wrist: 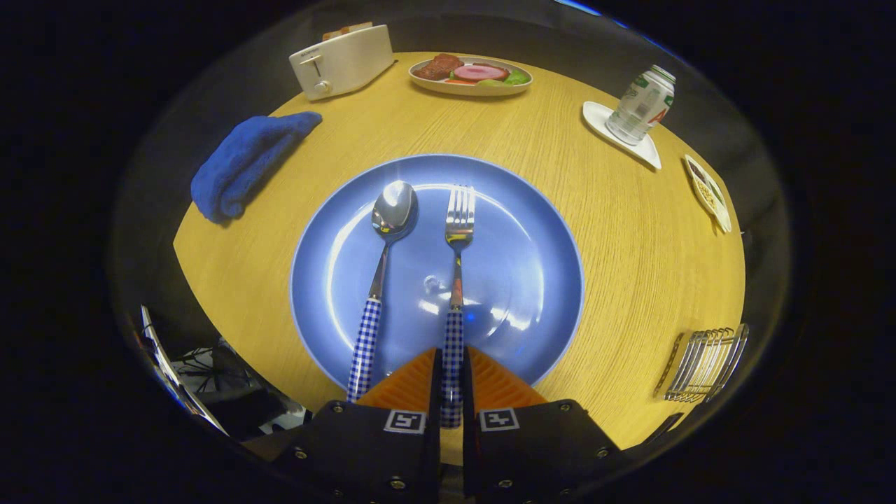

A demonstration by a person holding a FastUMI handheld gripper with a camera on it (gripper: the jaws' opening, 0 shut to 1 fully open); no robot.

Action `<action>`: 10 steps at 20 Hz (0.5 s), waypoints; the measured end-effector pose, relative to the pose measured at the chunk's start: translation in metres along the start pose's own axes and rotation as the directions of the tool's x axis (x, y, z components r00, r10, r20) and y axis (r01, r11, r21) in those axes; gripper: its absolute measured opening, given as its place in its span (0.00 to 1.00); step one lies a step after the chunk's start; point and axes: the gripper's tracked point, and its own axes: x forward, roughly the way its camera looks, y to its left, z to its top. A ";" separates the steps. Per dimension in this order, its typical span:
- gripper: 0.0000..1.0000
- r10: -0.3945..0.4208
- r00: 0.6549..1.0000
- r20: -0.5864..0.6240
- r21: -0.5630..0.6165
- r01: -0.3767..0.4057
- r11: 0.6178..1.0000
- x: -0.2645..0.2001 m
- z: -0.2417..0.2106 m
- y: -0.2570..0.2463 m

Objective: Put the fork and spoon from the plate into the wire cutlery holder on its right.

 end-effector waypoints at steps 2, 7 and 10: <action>0.14 0.005 1.000 -0.011 -0.026 -0.005 1.000 -0.007 0.000 -0.004; 0.14 0.033 0.999 0.014 -0.048 -0.032 0.998 -0.024 0.008 -0.012; 0.02 0.027 1.000 -0.007 -0.086 -0.028 0.996 -0.014 0.011 -0.014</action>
